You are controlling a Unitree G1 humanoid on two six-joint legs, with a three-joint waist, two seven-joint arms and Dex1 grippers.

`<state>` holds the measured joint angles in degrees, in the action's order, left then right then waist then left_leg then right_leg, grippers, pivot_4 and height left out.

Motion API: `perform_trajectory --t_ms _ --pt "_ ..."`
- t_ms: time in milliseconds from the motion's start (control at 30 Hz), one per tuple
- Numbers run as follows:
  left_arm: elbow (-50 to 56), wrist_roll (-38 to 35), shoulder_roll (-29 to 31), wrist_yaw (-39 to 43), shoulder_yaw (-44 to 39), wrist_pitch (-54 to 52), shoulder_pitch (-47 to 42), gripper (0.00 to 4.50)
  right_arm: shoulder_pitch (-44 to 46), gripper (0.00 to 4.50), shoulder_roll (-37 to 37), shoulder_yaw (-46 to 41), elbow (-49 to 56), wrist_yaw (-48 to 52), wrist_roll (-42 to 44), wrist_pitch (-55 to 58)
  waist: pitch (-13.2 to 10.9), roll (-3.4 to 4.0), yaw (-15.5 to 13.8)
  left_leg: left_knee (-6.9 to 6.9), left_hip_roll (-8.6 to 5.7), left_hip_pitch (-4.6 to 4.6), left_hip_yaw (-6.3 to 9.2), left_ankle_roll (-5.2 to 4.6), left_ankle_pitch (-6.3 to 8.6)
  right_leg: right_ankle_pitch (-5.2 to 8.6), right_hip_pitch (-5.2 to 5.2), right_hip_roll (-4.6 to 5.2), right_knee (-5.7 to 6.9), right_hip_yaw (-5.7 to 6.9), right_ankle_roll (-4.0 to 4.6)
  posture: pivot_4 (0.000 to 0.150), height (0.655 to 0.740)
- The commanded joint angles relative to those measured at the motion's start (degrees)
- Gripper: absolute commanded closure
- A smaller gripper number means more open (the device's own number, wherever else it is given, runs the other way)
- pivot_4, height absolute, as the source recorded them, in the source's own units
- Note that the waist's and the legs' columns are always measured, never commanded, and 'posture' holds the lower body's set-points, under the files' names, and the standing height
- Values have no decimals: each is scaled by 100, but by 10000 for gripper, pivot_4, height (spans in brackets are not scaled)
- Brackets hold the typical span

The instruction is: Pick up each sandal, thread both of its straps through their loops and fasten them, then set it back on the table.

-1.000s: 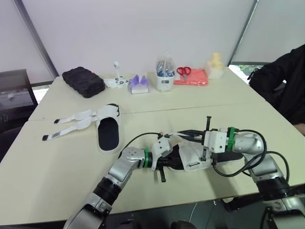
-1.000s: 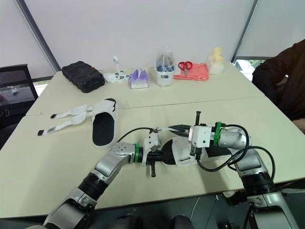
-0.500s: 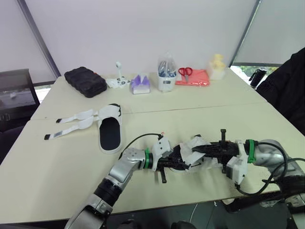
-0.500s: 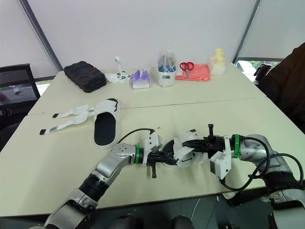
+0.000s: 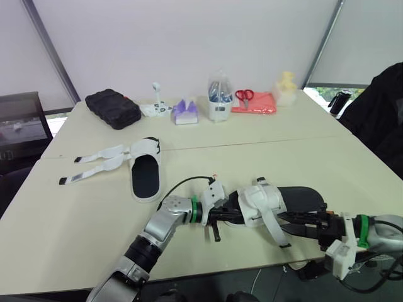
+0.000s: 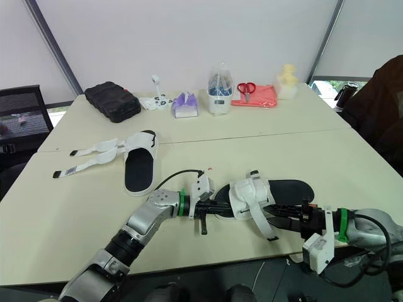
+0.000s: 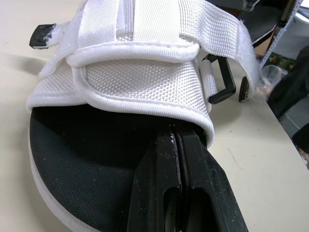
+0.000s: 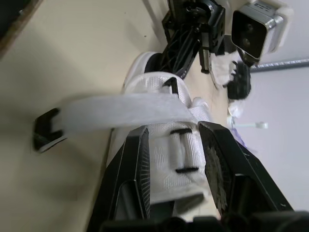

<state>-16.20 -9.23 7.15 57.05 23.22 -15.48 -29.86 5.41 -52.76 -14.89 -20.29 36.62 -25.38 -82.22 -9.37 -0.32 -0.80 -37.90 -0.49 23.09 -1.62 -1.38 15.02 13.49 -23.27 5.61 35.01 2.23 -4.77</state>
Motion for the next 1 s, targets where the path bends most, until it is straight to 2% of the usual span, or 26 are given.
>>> perform_trajectory --t_ms 33,200,233,300,367,500,600,767,933,1000 --pt "-143 77 -43 93 158 -40 68 45000 -216 28066 -99 -611 190 -435 -263 274 0 0 -11 -2 0 0 0 0 0 0 1 -1 0 1 0 1500 7400" --pt "-207 80 -64 142 137 -12 28 45000 -724 28066 -232 -781 402 -698 240 1406 0 -1 -12 -3 -1 3 1 -1 0 1 3 1 -3 0 0 1500 7400" --pt "-232 79 -70 145 127 -2 12 45000 -850 28066 -254 -736 490 -564 768 1952 0 0 -4 -3 -1 3 1 -1 0 1 3 1 -3 0 0 1500 7400" --pt "-264 79 -73 152 112 19 -6 45000 -1026 28066 -86 -696 1179 -134 2443 4012 -3 -5 -7 -4 -1 2 1 -1 0 0 5 2 -3 0 0 1500 7400" --pt "-289 70 -80 160 96 31 -14 45000 -1022 28066 89 -695 1888 -19 3546 5694 -4 -6 -5 -4 2 0 3 -1 1 0 8 5 -3 -1 0 1500 7400" --pt "-296 102 -108 164 106 64 -2 45000 -775 28066 419 -801 2909 -470 4968 8179 2 3 -18 -6 3 -2 8 -2 1 0 11 7 -2 1 0 1500 7400" --pt "-274 94 -171 122 89 53 10 45000 -49 28066 1120 -931 3163 -1636 6081 9856 1 2 -28 -6 3 10 11 -2 2 0 1 8 -3 5 -1 1500 7400" --pt "-154 84 -125 186 108 1 65 45000 879 28066 2057 -1193 3150 -2946 6863 11026 6 12 -55 -7 0 27 11 -2 2 -1 -18 13 -3 5 -1 1500 7400" --pt "-84 57 -58 230 82 -61 69 45000 1018 28066 2356 -1237 3362 -3038 6891 11024 7 15 -141 -5 0 31 9 -14 8 -2 -23 4 -1 6 -3 1500 7400" --pt "-101 66 -26 234 64 -52 42 45000 989 22471 2310 -1213 3374 -2917 6911 11080 8 15 -135 -5 0 31 8 -14 8 -2 -23 2 0 6 -3 1500 7400"
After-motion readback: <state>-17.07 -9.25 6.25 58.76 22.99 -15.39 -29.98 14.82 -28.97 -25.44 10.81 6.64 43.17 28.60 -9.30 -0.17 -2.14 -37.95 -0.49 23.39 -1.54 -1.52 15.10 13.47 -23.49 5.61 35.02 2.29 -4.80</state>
